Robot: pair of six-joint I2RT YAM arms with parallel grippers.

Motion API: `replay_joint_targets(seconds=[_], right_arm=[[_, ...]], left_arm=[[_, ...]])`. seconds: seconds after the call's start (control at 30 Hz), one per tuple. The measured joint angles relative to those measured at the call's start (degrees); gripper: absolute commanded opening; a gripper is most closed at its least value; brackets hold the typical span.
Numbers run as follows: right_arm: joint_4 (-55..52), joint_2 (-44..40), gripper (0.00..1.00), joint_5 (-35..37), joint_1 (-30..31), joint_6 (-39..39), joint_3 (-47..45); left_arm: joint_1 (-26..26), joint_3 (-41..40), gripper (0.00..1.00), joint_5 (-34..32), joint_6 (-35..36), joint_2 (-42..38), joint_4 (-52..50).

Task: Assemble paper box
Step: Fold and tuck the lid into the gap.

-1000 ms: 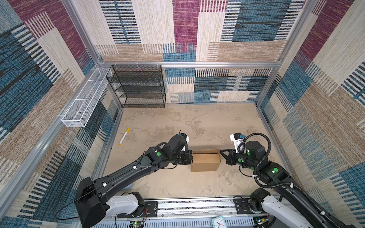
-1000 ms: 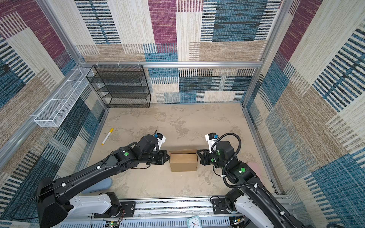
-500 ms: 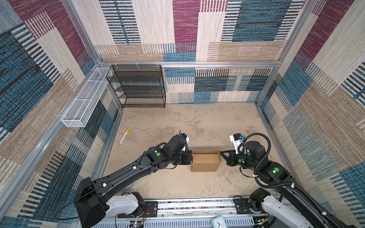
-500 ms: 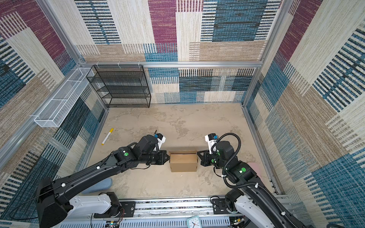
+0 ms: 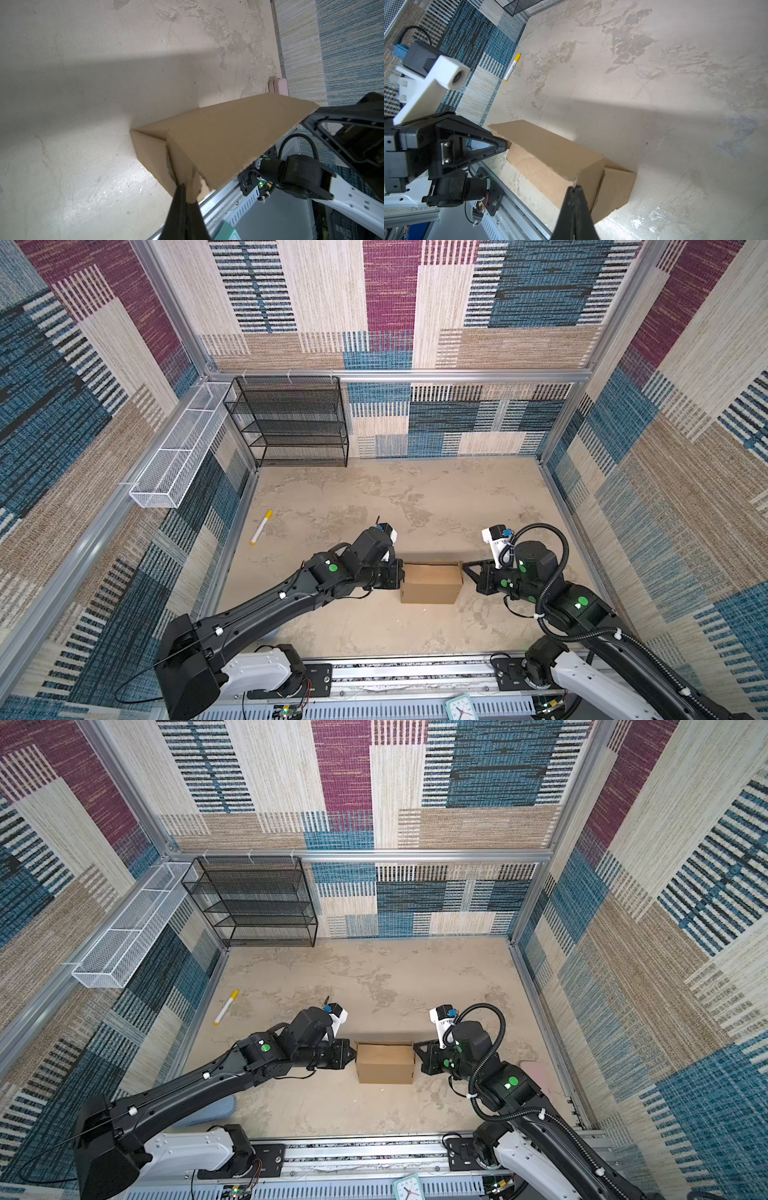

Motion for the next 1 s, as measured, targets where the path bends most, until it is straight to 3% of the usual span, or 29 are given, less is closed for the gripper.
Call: replay_joint_targets(seconds=[0.63, 1.0], right_arm=[[0.85, -3.65, 0.0, 2.36, 1.38, 4.07, -3.76], [0.07, -4.79, 0.0, 3.56, 1.49, 4.94, -3.78]], left_arm=[[-2.16, -4.24, 0.0, -2.1, -1.97, -1.14, 5.53], [-3.34, -4.92, 0.17, -3.17, -2.49, -0.85, 6.43]])
